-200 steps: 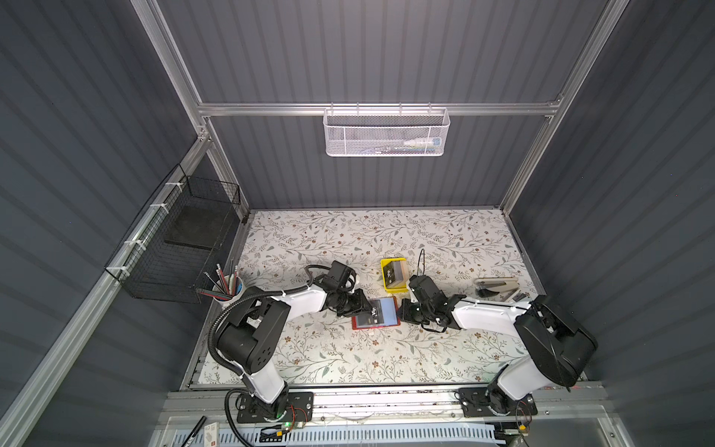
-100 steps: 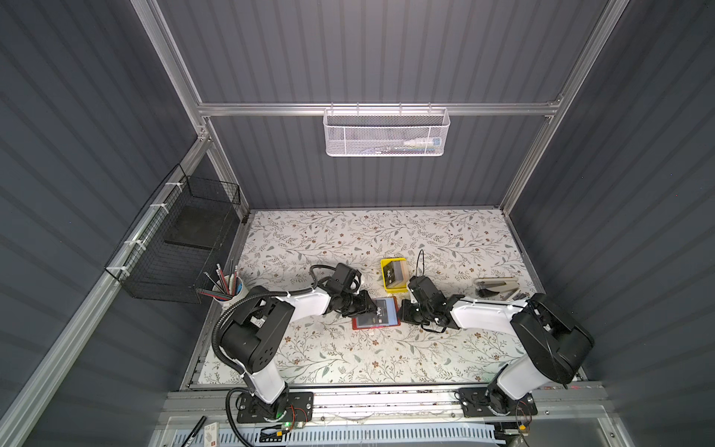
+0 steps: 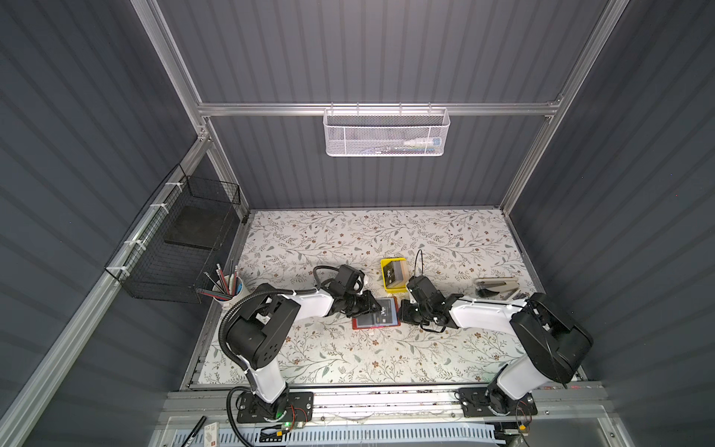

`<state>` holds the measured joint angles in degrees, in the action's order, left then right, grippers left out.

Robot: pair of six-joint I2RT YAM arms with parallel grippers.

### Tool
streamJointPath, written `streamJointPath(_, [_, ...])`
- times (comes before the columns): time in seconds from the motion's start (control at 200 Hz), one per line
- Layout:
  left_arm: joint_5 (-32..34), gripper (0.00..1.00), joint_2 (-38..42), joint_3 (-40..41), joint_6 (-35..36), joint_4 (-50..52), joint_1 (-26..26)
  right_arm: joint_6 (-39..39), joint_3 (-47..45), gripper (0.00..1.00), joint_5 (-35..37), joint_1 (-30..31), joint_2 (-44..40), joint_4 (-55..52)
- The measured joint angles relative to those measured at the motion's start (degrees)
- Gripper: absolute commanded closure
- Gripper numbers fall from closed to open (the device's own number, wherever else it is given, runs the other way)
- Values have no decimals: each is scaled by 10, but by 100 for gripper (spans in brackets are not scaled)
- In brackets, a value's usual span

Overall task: Insert credit cards into a card holder
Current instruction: Insert the credit card into the card slot.

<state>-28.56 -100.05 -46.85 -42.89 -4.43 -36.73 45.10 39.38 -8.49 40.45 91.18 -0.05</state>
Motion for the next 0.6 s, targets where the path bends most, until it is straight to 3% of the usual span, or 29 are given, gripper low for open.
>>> streamJointPath(0.335, [-28,73,-1,10,-15,-26,0,7,0,88,5,3,0,0])
streamJointPath(0.595, [-7,70,17,0,17,45,-1,10,0,88,9,6,0,0])
